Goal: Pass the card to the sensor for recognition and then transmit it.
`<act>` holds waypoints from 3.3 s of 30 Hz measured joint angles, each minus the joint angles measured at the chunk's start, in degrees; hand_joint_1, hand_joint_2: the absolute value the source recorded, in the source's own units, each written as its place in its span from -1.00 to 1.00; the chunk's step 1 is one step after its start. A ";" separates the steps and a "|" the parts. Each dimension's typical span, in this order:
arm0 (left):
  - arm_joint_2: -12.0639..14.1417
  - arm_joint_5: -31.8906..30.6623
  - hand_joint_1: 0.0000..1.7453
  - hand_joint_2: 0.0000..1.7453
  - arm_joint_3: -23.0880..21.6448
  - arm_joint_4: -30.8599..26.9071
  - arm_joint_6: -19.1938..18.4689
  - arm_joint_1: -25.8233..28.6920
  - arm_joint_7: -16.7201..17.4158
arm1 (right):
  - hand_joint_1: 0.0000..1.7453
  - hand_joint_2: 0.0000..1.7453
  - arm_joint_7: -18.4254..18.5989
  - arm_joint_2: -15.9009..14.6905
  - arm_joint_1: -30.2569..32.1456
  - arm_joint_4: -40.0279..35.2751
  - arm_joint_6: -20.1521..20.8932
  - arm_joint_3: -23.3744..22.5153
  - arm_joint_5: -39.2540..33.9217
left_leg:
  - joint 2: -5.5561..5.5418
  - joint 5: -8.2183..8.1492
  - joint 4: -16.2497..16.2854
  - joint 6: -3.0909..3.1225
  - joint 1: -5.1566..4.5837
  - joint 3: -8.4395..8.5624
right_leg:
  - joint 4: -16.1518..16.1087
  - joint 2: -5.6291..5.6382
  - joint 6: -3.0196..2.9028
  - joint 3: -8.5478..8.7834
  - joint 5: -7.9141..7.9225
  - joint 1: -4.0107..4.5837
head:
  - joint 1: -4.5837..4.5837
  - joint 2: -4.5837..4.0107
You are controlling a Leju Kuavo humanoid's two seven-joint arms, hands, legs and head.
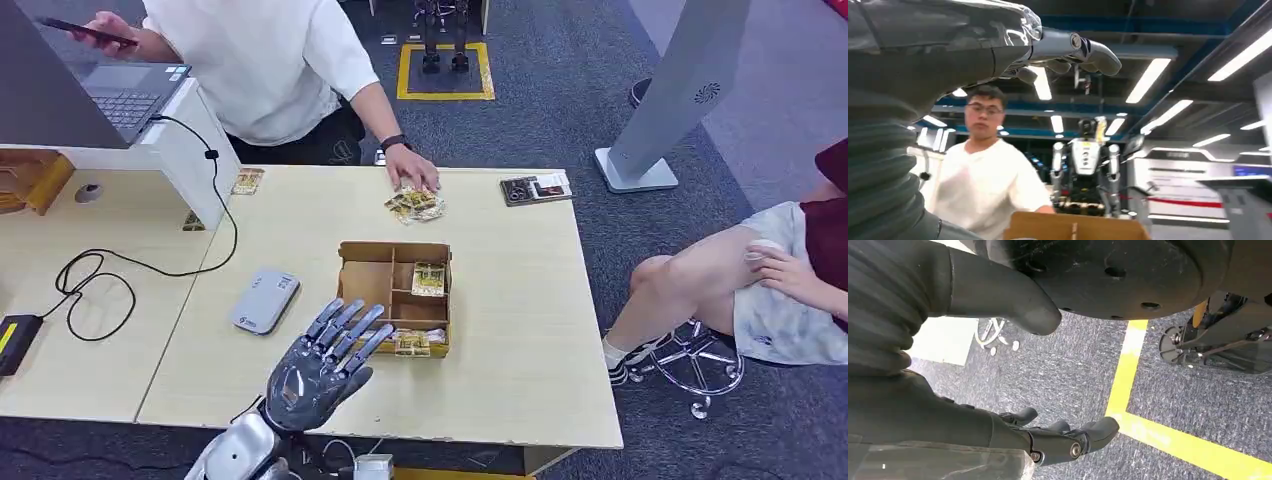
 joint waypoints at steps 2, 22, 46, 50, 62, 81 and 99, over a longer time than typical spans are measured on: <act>0.68 -0.80 -1.00 1.00 -1.75 0.87 0.02 -0.59 3.35 | -1.00 1.00 0.00 0.00 -0.02 0.00 0.00 0.00 0.00 | 0.00 0.00 0.00 0.00 0.00 0.00 | 0.00 -0.01 0.00 0.00 0.00 0.00 | 0.00 0.00; 4.61 -2.40 -1.00 1.00 -15.54 7.98 0.02 -6.98 16.10 | -1.00 1.00 0.00 -0.07 -0.05 0.00 0.20 0.00 0.20 | 0.00 0.00 0.00 0.00 0.00 -0.01 | 0.00 0.00 0.00 0.00 0.00 0.00 | 0.00 0.00; -1.13 -0.57 -1.00 1.00 -24.04 21.33 0.02 -16.13 22.81 | -1.00 1.00 1.01 -0.11 -0.39 0.00 0.42 0.07 1.31 | 0.00 0.00 0.02 0.00 -0.02 -0.01 | 0.00 0.00 0.02 0.00 0.02 -0.02 | 0.00 0.00; -2.16 -0.39 -1.00 1.00 -25.02 23.73 0.02 -16.94 23.95 | -1.00 1.00 1.01 -0.11 -0.42 0.00 0.50 0.07 1.31 | 0.00 0.00 0.02 0.00 -0.02 -0.01 | 0.00 0.01 0.02 0.00 0.02 -0.03 | -0.02 0.00; -4.85 0.37 -1.00 1.00 -27.93 30.88 -0.18 -19.35 27.01 | -1.00 1.00 1.03 -0.13 -0.45 0.00 0.70 0.07 1.13 | 0.00 0.00 0.02 0.00 -0.03 -0.01 | 0.00 0.00 0.02 0.00 0.02 -0.03 | -0.02 0.00; -6.62 3.59 -1.00 1.00 -31.06 33.59 -0.31 -21.06 29.69 | -1.00 1.00 1.03 -0.13 -0.42 0.00 0.83 0.09 0.24 | 0.00 0.00 0.02 0.00 -0.02 0.00 | 0.00 0.01 0.02 0.00 0.02 -0.02 | 0.00 0.00; -7.08 4.59 -1.00 1.00 -32.02 33.96 -0.37 -22.65 29.65 | -1.00 1.00 1.03 -0.15 -0.42 0.00 0.83 0.09 0.31 | 0.00 0.00 0.02 0.00 -0.02 -0.01 | 0.00 0.01 0.02 0.00 0.02 -0.02 | 0.00 0.00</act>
